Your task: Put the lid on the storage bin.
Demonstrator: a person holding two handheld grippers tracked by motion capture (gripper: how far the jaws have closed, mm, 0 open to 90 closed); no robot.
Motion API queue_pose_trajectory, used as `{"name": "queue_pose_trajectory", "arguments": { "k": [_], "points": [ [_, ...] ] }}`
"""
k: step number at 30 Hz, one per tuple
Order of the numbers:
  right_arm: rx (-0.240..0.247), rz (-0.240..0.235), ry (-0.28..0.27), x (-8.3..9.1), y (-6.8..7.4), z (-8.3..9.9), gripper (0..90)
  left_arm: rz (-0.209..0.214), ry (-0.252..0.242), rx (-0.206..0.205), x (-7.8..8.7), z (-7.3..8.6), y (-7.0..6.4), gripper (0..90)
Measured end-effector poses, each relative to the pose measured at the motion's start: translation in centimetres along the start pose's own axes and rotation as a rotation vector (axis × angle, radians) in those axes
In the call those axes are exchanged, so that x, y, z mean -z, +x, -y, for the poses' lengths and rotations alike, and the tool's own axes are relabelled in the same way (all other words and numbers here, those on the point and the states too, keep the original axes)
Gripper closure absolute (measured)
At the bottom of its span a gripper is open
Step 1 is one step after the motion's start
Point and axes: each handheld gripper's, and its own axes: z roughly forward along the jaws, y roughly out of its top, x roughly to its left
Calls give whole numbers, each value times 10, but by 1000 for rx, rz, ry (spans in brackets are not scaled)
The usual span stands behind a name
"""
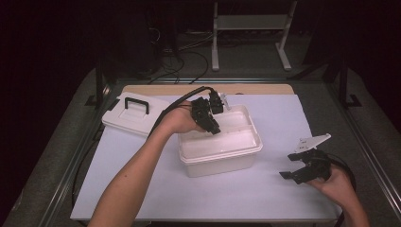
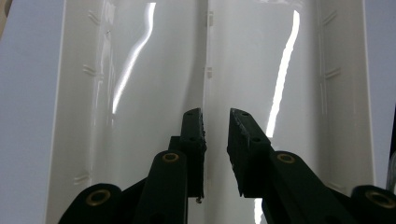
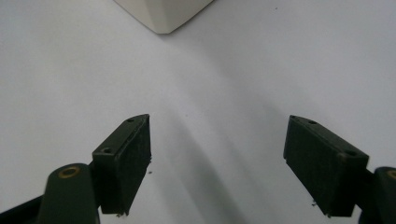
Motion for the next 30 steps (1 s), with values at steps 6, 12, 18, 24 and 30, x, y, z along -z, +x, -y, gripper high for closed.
{"name": "queue_pose_trajectory", "arguments": {
  "k": [6, 12, 18, 24, 30],
  "points": [
    [-3, -3, 2, -1, -1, 0, 224, -3, -10, 2, 5, 2, -1, 726],
    [-3, -3, 1, -1, 0, 0, 225, -2, -32, 14, 8, 7, -4, 707],
    [-5, -1, 2, -1, 0, 0, 224, 2, -53, 16, 14, 14, -6, 683],
    [-3, 3, 1, -1, 1, 1, 224, -1, -82, 26, 22, 22, -11, 663],
    [-4, 2, 4, -2, 1, 0, 224, -15, -95, 28, 31, 33, -17, 650]
  ]
}}
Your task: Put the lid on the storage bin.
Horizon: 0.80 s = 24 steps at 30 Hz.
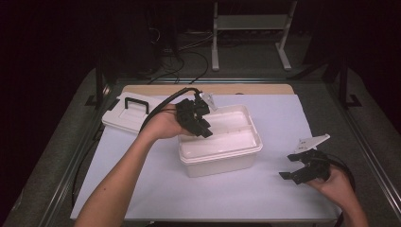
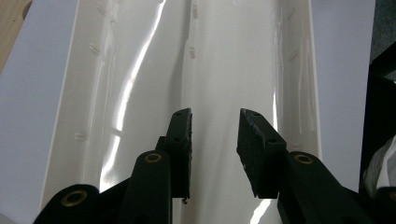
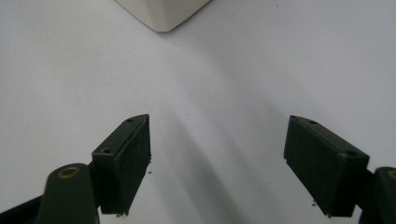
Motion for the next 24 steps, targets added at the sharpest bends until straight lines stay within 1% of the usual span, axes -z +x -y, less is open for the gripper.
{"name": "queue_pose_trajectory", "arguments": {
  "k": [1, 2, 3, 5, 7, 8, 9, 11, 13, 17, 19, 23, 24],
  "points": [
    [-4, 0, 1, 0, 0, 0, 224, 1, 3, 0, 2, 1, -1, 644],
    [-6, -1, 1, 0, 0, 0, 224, -3, -5, 3, 3, 3, -2, 644],
    [-6, -1, 0, 0, 1, -1, 224, -4, -6, -3, 6, 4, -2, 640],
    [-5, -1, 2, 0, 1, -1, 224, -6, -19, 1, 9, 7, -3, 637],
    [-5, 0, 3, 0, 1, -1, 224, -8, -22, 7, 12, 9, -4, 634],
    [-6, 0, 3, 0, 1, -1, 224, -10, -17, 4, 13, 11, -5, 631],
    [-9, 0, 1, 0, 1, -1, 224, -11, -26, 11, 14, 12, -6, 629],
    [-7, 1, -2, 1, 1, 0, 224, -14, -27, 9, 17, 16, -6, 624],
    [-8, 1, 0, 1, 0, -1, 224, -19, -39, 13, 21, 21, -6, 614],
    [3, -1, 0, 0, 1, -2, 224, -24, -52, 35, 26, 29, -5, 611],
    [1, -2, 0, 0, 1, -3, 224, -31, -47, 37, 29, 31, -6, 604],
    [2, 0, -1, 0, 1, -2, 224, -37, -73, 45, 36, 37, -8, 599],
    [2, -1, -1, 0, 1, -2, 224, -41, -72, 46, 38, 38, -8, 598]
  ]
}}
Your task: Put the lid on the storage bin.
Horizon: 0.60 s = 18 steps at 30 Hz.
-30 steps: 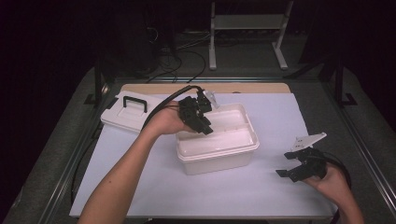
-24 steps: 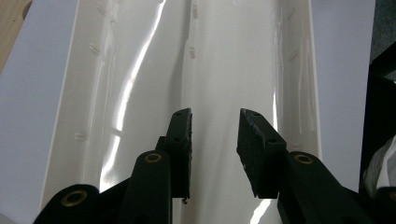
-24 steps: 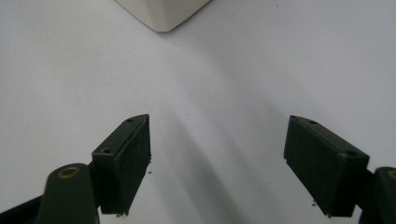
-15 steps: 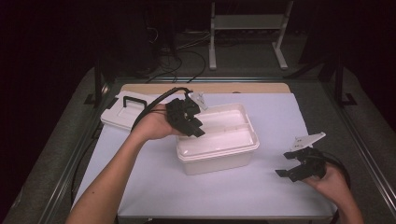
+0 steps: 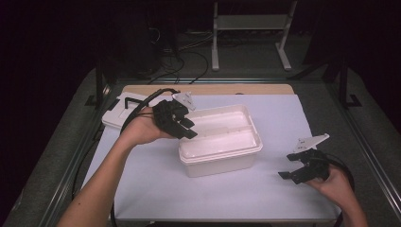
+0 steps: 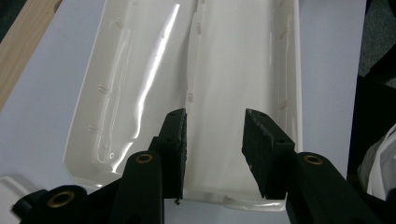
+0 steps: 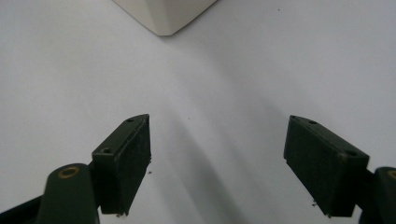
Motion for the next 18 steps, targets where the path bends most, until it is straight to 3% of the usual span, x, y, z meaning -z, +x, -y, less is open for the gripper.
{"name": "queue_pose_trajectory", "arguments": {
  "k": [10, 18],
  "points": [
    [-2, -1, -2, 0, 0, 0, 224, -13, -24, 7, 12, 18, -7, 585],
    [-6, -2, -1, 0, 1, -1, 224, -40, -43, 39, 22, 40, -12, 546]
  ]
}}
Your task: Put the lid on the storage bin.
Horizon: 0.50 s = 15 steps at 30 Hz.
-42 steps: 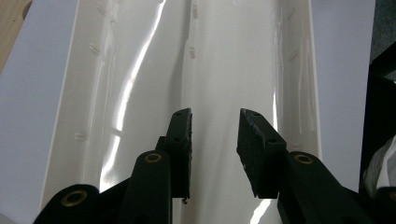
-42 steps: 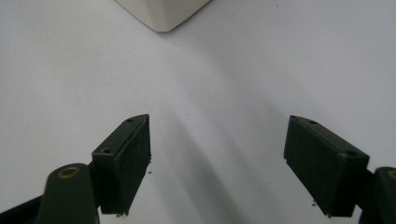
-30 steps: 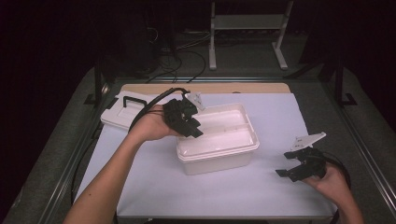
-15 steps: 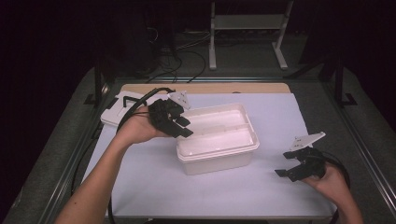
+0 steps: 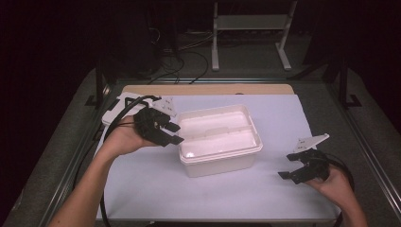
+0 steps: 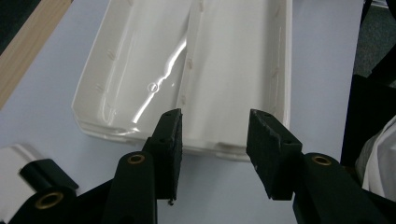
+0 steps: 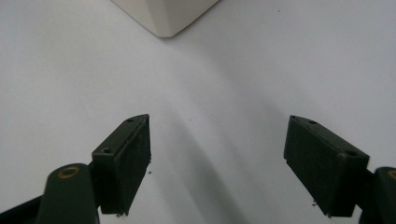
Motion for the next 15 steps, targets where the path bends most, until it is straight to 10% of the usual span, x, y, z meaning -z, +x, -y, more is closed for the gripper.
{"name": "queue_pose_trajectory", "arguments": {
  "k": [15],
  "points": [
    [0, 4, 0, 0, 1, 0, 224, -21, -42, 67, 8, 42, -4, 478]
  ]
}}
